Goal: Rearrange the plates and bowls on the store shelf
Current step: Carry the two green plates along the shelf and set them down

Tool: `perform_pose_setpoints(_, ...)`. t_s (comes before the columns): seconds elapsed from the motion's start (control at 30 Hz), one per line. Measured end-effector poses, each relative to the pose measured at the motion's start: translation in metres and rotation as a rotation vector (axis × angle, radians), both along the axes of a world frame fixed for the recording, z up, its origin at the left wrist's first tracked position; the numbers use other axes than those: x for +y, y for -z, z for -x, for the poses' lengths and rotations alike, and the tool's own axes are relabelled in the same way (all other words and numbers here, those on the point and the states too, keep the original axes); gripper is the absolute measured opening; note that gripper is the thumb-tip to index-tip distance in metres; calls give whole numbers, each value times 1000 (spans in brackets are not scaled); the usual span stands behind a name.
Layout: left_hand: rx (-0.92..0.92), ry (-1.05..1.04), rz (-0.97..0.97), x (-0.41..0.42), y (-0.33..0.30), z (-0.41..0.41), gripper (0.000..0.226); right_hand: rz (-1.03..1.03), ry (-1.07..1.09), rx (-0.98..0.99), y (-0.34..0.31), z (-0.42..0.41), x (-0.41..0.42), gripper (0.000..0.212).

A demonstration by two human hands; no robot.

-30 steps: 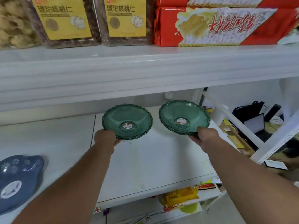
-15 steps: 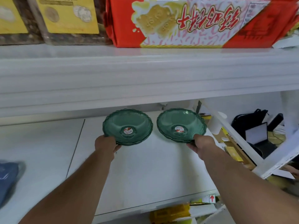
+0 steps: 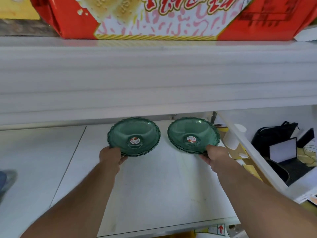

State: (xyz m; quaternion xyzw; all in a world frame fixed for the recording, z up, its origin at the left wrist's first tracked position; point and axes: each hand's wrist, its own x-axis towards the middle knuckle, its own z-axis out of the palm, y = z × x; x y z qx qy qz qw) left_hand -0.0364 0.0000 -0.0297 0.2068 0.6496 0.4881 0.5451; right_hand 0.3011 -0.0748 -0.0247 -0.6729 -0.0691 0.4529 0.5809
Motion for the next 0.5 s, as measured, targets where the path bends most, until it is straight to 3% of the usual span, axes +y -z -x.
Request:
perform_pose_setpoints(0.2,-53,17,-13,6,2,-3,24,14,-23,20,-3,-1,9,22)
perform_pose_setpoints(0.5,-87,66,-28,7,1,2,14,43,-42,38,-7,7,11,28)
